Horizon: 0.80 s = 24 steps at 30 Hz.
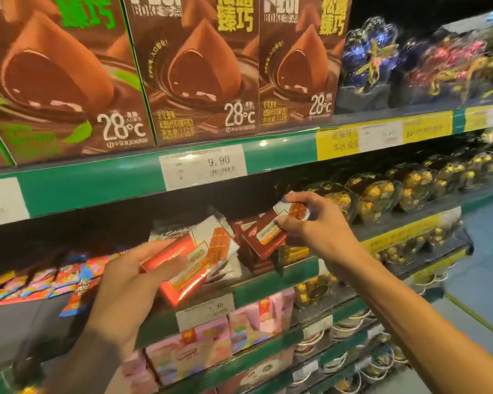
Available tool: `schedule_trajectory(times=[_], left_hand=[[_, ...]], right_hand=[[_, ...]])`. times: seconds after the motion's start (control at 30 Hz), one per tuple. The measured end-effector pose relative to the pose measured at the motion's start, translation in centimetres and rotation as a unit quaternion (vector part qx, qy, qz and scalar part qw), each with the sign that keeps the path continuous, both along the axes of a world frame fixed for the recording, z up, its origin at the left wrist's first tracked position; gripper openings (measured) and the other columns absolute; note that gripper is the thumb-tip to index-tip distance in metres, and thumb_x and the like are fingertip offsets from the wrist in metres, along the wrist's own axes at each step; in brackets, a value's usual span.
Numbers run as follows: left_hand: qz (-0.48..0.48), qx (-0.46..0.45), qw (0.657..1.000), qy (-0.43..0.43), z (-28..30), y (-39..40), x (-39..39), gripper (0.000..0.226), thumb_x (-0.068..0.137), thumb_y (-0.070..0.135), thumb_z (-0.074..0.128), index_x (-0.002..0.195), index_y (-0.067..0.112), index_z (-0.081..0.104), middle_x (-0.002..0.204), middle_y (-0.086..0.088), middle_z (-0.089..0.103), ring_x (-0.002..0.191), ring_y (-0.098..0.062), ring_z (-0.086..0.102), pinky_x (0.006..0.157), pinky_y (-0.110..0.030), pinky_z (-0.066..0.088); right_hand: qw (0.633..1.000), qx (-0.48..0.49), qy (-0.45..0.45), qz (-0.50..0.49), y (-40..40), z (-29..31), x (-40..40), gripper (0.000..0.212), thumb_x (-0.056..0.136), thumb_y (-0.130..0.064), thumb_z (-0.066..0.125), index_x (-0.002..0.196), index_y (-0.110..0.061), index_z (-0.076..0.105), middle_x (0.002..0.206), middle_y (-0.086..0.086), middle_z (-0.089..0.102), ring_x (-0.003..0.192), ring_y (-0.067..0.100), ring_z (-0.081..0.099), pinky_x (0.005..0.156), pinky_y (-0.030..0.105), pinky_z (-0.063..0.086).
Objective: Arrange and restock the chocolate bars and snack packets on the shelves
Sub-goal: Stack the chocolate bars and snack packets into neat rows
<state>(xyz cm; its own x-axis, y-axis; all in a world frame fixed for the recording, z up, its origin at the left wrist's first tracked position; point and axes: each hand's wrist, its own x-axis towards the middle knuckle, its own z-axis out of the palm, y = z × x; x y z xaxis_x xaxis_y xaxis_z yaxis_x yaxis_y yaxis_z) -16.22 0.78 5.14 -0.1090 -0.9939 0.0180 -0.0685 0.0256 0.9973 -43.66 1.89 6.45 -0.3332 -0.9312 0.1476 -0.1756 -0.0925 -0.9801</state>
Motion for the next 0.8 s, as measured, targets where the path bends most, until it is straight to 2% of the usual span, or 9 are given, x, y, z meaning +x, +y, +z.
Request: schedule_trajectory(times=[0.07, 0.2, 0.33, 0.4, 0.47, 0.57, 0.67, 0.73, 0.8], left_hand=[[-0.005, -0.005, 1.0, -0.002, -0.2, -1.3, 0.6, 0.045, 0.063, 0.032, 0.076, 0.108, 0.027, 0.072, 0.102, 0.001, 0.075, 0.089, -0.022, 0.073, 0.076, -0.04, 0.057], [-0.007, -0.012, 1.0, 0.008, -0.6, -3.0, 1.2, 0.029, 0.067, 0.023, 0.078, 0.094, 0.033, 0.076, 0.094, 0.004, 0.076, 0.083, -0.021, 0.073, 0.06, -0.028, 0.055], [-0.021, -0.018, 0.999, 0.041, -0.4, -3.6, 1.2, 0.03, 0.061, 0.021, 0.078, 0.085, 0.038, 0.077, 0.089, 0.002, 0.076, 0.081, -0.021, 0.073, 0.057, -0.025, 0.058], [-0.039, -0.027, 0.997, 0.062, -0.2, -3.7, 1.1, 0.036, 0.049, 0.037, 0.088, 0.083, 0.039, 0.077, 0.089, 0.002, 0.077, 0.082, -0.021, 0.074, 0.058, -0.024, 0.06], [-0.049, -0.038, 0.996, 0.057, -0.3, -3.9, 1.0, 0.061, 0.027, 0.057, 0.092, 0.084, 0.041, 0.077, 0.09, 0.003, 0.077, 0.082, -0.019, 0.074, 0.06, -0.026, 0.06], [-0.064, -0.041, 0.995, 0.068, -0.3, -4.3, 0.4, 0.061, 0.026, 0.059, 0.091, 0.083, 0.042, 0.077, 0.091, 0.003, 0.077, 0.084, -0.019, 0.074, 0.063, -0.031, 0.061], [-0.054, -0.024, 0.996, 0.068, -0.2, -4.2, -0.4, 0.058, 0.031, 0.056, 0.09, 0.085, 0.041, 0.077, 0.091, 0.001, 0.077, 0.079, -0.022, 0.074, 0.055, -0.029, 0.053], [-0.054, -0.009, 0.996, 0.072, -0.1, -4.3, -0.7, 0.051, 0.037, 0.047, 0.09, 0.086, 0.039, 0.077, 0.09, -0.001, 0.077, 0.077, -0.027, 0.074, 0.044, -0.025, 0.049], [-0.05, -0.013, 0.997, 0.064, -0.2, -4.4, -0.8, 0.066, 0.026, 0.052, 0.093, 0.088, 0.036, 0.077, 0.092, -0.001, 0.077, 0.082, -0.026, 0.074, 0.05, -0.025, 0.055]], right_hand=[[0.999, 0.01, 0.034, 0.0, -1.7, -0.1, 0.9, 0.033, 0.088, -0.014, 0.073, 0.116, -0.025, 0.061, 0.099, 0.008, 0.066, 0.081, 0.02, 0.073, 0.069, 0.037, 0.062], [0.988, 0.041, 0.15, -0.019, -4.4, -1.2, 1.3, 0.04, 0.083, -0.032, 0.078, 0.118, -0.034, 0.058, 0.104, 0.007, 0.065, 0.09, 0.021, 0.069, 0.08, 0.047, 0.06], [0.954, 0.086, 0.285, -0.011, -4.6, -1.4, 1.2, 0.044, 0.087, -0.041, 0.072, 0.127, -0.031, 0.057, 0.104, -0.004, 0.064, 0.095, 0.015, 0.065, 0.086, 0.038, 0.057], [0.927, 0.084, 0.366, -0.008, -4.2, -1.8, 1.0, 0.044, 0.09, -0.044, 0.067, 0.13, -0.03, 0.058, 0.109, -0.006, 0.063, 0.107, 0.015, 0.058, 0.089, 0.029, 0.051], [0.901, 0.098, 0.421, -0.011, -3.8, -2.3, 0.8, 0.044, 0.092, -0.052, 0.058, 0.133, -0.035, 0.055, 0.116, -0.001, 0.057, 0.115, 0.019, 0.049, 0.091, 0.028, 0.043], [0.857, 0.127, 0.497, -0.038, -3.1, -3.2, 0.9, 0.046, 0.095, -0.058, 0.047, 0.136, -0.037, 0.054, 0.123, 0.005, 0.047, 0.12, 0.025, 0.043, 0.101, 0.032, 0.039], [0.808, 0.053, 0.58, -0.087, -2.7, -3.9, 1.2, 0.039, 0.095, -0.052, 0.053, 0.121, -0.027, 0.067, 0.135, 0.009, 0.054, 0.125, 0.028, 0.047, 0.102, 0.039, 0.043], [0.814, -0.01, 0.577, -0.071, -2.5, -4.0, 1.4, 0.034, 0.096, -0.047, 0.054, 0.114, -0.023, 0.069, 0.129, 0.004, 0.06, 0.12, 0.022, 0.053, 0.098, 0.036, 0.046], [0.814, -0.02, 0.581, -0.014, -2.2, -4.3, 1.5, 0.04, 0.1, -0.05, 0.045, 0.12, -0.024, 0.067, 0.126, -0.003, 0.062, 0.118, 0.016, 0.056, 0.101, 0.032, 0.044]])
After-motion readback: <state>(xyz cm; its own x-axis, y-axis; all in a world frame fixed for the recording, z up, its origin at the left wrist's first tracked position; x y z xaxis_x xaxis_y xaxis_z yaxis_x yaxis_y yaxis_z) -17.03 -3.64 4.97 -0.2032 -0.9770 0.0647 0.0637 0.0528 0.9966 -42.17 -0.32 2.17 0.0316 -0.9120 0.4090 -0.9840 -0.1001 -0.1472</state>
